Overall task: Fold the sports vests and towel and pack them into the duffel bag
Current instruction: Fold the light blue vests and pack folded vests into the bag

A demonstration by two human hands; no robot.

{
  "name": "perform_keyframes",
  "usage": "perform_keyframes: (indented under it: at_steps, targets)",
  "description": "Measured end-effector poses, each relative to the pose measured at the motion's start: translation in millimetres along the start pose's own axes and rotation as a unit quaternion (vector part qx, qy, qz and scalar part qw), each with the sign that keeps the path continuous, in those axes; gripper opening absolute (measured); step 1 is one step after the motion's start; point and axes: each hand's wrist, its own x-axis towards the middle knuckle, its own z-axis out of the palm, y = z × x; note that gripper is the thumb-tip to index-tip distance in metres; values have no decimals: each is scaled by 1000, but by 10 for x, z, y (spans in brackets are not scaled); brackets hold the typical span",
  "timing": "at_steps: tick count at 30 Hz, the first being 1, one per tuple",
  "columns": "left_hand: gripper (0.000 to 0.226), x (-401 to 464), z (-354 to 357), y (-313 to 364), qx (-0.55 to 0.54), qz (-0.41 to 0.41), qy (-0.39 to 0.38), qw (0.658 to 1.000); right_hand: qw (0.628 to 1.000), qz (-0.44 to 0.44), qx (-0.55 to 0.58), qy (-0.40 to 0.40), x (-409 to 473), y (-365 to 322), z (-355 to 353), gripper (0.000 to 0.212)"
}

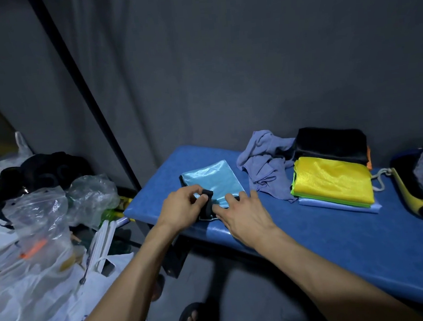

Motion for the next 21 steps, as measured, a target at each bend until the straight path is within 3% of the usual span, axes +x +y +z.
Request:
perform_keyframes:
  at_steps: [4,7,9,13,17,19,21]
  targets:
    - [13,39,98,12,17,-70,40,997,1000,-11,6,3,-32,21,-8,28]
    - [7,60,148,11,-3,-114,69,991,998,-21,65,0,-117,117,-17,47]
    - [16,44,182,-15,-14,-92,78,993,993,-16,117,-17,-182,204,-34,56]
    - [11,-12,194,-89,41,-13,57,997,977,4,205,-64,-277,359,-43,59]
    - [38,-124,106,-219,64,61,-13,996,967,15,243,-77,-252,411,-3,57]
    - [63,-185,62,-315,95,88,-76,989,964,22,253,-81,-219,396,23,55]
    - [80,-209,59,-402,134,127,-83,979,962,34,257,-81,-184,353,45,53]
